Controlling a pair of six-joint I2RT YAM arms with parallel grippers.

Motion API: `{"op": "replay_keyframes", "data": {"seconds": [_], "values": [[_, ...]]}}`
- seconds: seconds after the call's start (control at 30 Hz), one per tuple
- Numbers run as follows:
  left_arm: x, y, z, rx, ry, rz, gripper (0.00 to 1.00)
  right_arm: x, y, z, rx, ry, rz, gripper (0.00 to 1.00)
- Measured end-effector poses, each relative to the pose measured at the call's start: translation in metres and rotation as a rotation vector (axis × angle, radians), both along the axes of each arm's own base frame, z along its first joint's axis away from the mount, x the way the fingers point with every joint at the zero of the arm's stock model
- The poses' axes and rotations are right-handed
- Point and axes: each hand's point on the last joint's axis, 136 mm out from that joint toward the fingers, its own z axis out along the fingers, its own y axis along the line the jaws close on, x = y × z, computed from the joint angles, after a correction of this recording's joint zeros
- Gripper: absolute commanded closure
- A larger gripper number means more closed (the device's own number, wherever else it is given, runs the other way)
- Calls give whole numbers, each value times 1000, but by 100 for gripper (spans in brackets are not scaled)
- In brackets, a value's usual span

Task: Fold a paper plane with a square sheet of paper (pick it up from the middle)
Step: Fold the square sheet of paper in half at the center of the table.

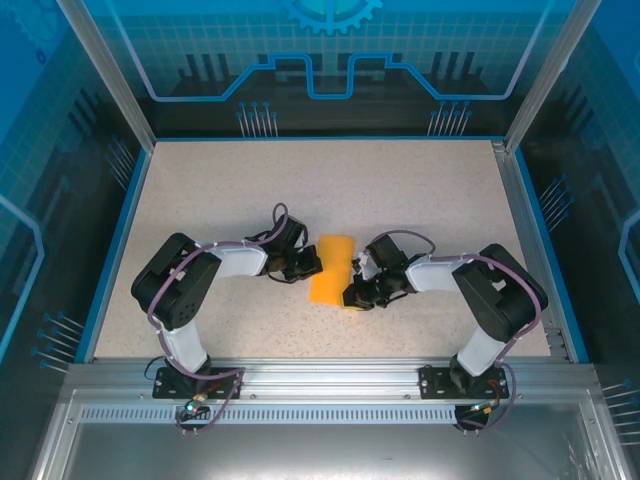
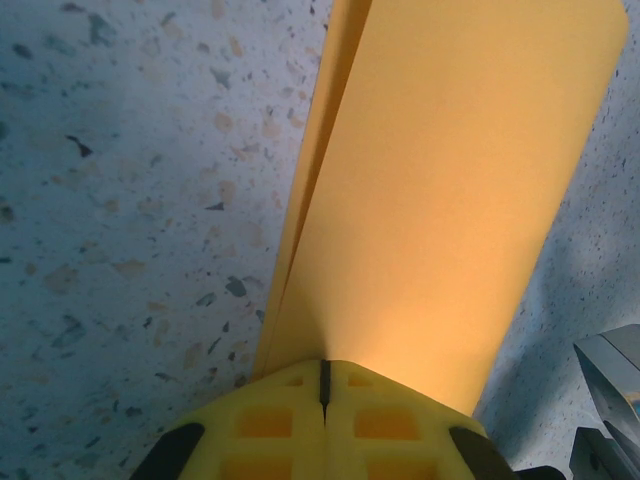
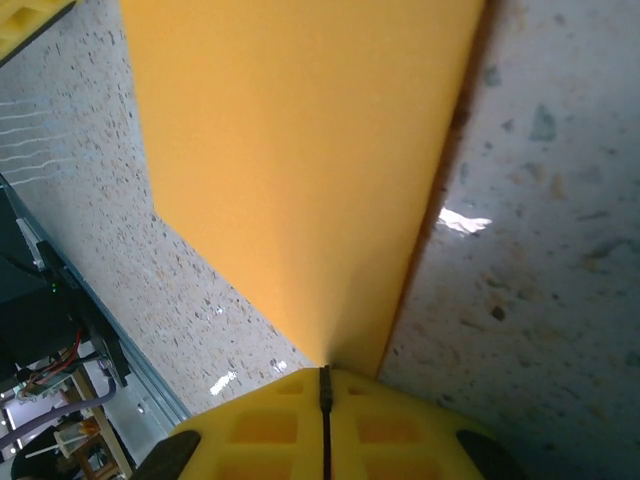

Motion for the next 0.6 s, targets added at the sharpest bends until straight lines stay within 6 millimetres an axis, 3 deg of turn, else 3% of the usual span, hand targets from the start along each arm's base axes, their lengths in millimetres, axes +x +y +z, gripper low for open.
{"op": "replay_keyframes", "data": {"seconds": [0.17, 0.3, 0.4, 0.5, 0.6], "values": [[0, 0, 0, 0, 0, 0, 100, 7, -7, 17, 9, -29, -26, 92], [0, 0, 0, 0, 0, 0, 100, 47, -12, 48, 70, -104, -100, 92], [0, 0, 0, 0, 0, 0, 100, 77, -7, 60, 96, -142, -126, 92], [0, 0, 0, 0, 0, 0, 100, 93, 1, 57, 103, -140, -128, 92], [0, 0, 0, 0, 0, 0, 100, 102, 4, 41, 85, -112, -131, 92]]}}
